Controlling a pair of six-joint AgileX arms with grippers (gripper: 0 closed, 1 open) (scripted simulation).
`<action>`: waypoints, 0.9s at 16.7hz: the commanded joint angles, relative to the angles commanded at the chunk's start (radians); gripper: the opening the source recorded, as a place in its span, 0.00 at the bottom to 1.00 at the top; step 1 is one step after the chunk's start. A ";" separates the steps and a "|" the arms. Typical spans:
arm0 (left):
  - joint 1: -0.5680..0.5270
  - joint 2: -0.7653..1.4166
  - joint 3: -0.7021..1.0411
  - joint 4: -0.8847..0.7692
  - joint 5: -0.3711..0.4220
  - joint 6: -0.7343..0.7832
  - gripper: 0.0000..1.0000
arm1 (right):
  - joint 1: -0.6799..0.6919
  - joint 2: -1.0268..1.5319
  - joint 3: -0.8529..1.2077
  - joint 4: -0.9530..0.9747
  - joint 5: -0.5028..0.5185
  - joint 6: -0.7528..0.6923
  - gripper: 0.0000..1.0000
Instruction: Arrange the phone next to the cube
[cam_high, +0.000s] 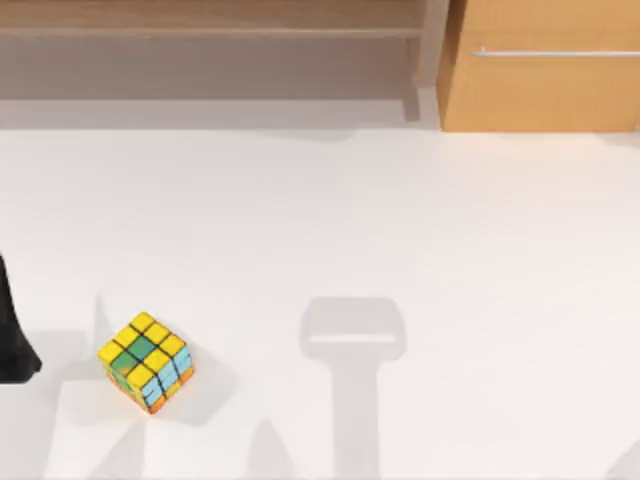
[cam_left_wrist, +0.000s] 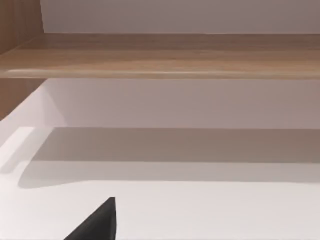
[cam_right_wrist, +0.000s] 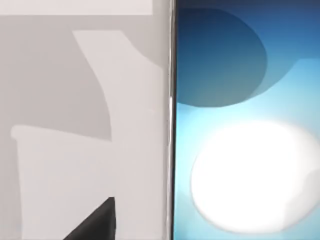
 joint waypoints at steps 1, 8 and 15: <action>0.000 0.000 0.000 0.000 0.000 0.000 1.00 | 0.000 0.000 0.000 0.000 0.000 0.000 1.00; 0.000 0.000 0.000 0.000 0.000 0.000 1.00 | 0.002 0.050 -0.049 0.103 0.000 0.003 1.00; 0.000 0.000 0.000 0.000 0.000 0.000 1.00 | 0.001 0.085 -0.077 0.162 0.000 0.002 0.92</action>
